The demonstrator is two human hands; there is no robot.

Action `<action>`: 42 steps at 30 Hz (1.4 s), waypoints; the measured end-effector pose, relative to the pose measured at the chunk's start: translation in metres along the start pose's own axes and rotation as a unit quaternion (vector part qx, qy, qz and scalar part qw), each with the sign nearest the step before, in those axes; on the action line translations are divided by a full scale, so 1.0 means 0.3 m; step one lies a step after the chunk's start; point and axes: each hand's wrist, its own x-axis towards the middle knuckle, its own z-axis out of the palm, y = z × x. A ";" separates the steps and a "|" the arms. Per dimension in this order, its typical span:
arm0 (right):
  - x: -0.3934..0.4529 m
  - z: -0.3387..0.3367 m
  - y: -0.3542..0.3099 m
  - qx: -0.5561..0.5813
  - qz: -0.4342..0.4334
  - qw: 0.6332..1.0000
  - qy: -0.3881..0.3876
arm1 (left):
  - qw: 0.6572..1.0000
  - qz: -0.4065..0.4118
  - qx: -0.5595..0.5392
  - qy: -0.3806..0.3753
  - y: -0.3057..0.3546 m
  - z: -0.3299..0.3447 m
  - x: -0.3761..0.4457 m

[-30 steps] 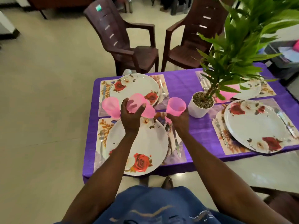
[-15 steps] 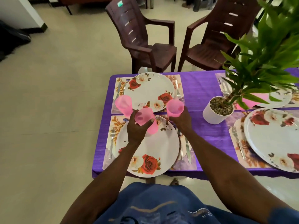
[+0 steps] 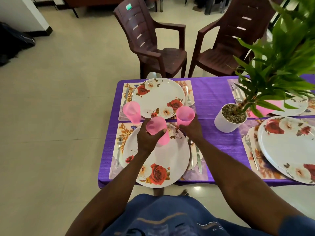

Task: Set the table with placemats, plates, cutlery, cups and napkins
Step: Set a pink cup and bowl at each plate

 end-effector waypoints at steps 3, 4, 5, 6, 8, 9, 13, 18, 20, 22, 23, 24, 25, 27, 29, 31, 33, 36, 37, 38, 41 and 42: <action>0.013 0.002 0.028 -0.003 0.002 1.000 -0.002 | 1.000 0.002 -0.002 -0.003 -0.007 -0.002 0.000; 0.013 0.004 0.037 -0.001 0.005 1.000 0.001 | 1.000 0.002 -0.003 -0.002 -0.011 -0.003 -0.001; 0.014 0.007 0.054 0.000 0.011 1.000 0.006 | 1.000 0.001 -0.004 -0.001 -0.014 -0.003 -0.001; -0.002 0.004 0.043 -0.003 0.019 1.000 0.012 | 1.000 0.001 -0.004 -0.003 -0.017 -0.002 -0.002; -0.049 -0.010 -0.005 -0.024 0.040 0.999 0.023 | 1.000 0.005 -0.007 -0.017 -0.023 0.004 -0.003; -0.070 -0.016 -0.025 -0.034 0.053 0.997 0.033 | 1.000 0.006 -0.008 -0.025 -0.026 0.009 -0.004; -0.131 -0.040 -0.068 -0.009 0.103 0.991 0.081 | 0.998 0.019 -0.013 -0.061 -0.026 0.045 -0.013; -0.192 -0.089 -0.085 0.053 0.120 0.982 0.134 | 0.991 0.044 -0.032 -0.121 0.003 0.114 -0.033; -0.204 -0.112 -0.066 0.088 0.135 0.980 0.121 | 0.986 0.048 -0.050 -0.155 0.012 0.152 -0.041; -0.223 -0.153 -0.059 0.180 0.172 0.963 0.105 | 0.978 0.044 -0.060 -0.195 0.028 0.197 -0.049; -0.238 -0.182 -0.057 0.219 0.186 0.953 0.095 | 0.973 0.035 -0.067 -0.218 0.034 0.223 -0.053; -0.256 -0.210 -0.054 0.252 0.192 0.945 0.079 | 0.968 0.026 -0.076 -0.239 0.038 0.249 -0.058; -0.277 -0.234 -0.049 0.273 0.198 0.940 0.058 | 0.963 0.019 -0.085 -0.255 0.043 0.273 -0.062; -0.319 -0.290 -0.014 0.294 0.205 0.933 0.022 | 0.953 0.016 -0.098 -0.286 0.062 0.335 -0.080; -0.354 -0.342 0.033 0.315 0.209 0.926 0.001 | 0.947 0.012 -0.108 -0.303 0.097 0.393 -0.107; -0.386 -0.395 0.067 0.333 0.214 0.918 -0.009 | 0.943 0.015 -0.109 -0.314 0.140 0.445 -0.137; -0.412 -0.460 0.103 0.348 0.207 0.914 -0.020 | 0.941 0.016 -0.099 -0.322 0.168 0.506 -0.163; -0.447 -0.570 0.150 0.371 0.177 0.910 -0.054 | 0.940 0.018 -0.090 -0.330 0.199 0.615 -0.199; -0.455 -0.610 0.166 0.369 0.166 0.911 -0.073 | 0.937 0.016 -0.092 -0.337 0.218 0.653 -0.218; -0.462 -0.658 0.186 0.357 0.157 0.917 -0.089 | 0.933 0.016 -0.093 -0.346 0.239 0.699 -0.246; -0.471 -0.796 0.241 0.297 0.140 0.940 -0.092 | 0.927 0.029 -0.093 -0.362 0.304 0.843 -0.346; -0.473 -0.845 0.260 0.273 0.136 0.948 -0.086 | 0.926 0.030 -0.088 -0.365 0.327 0.895 -0.384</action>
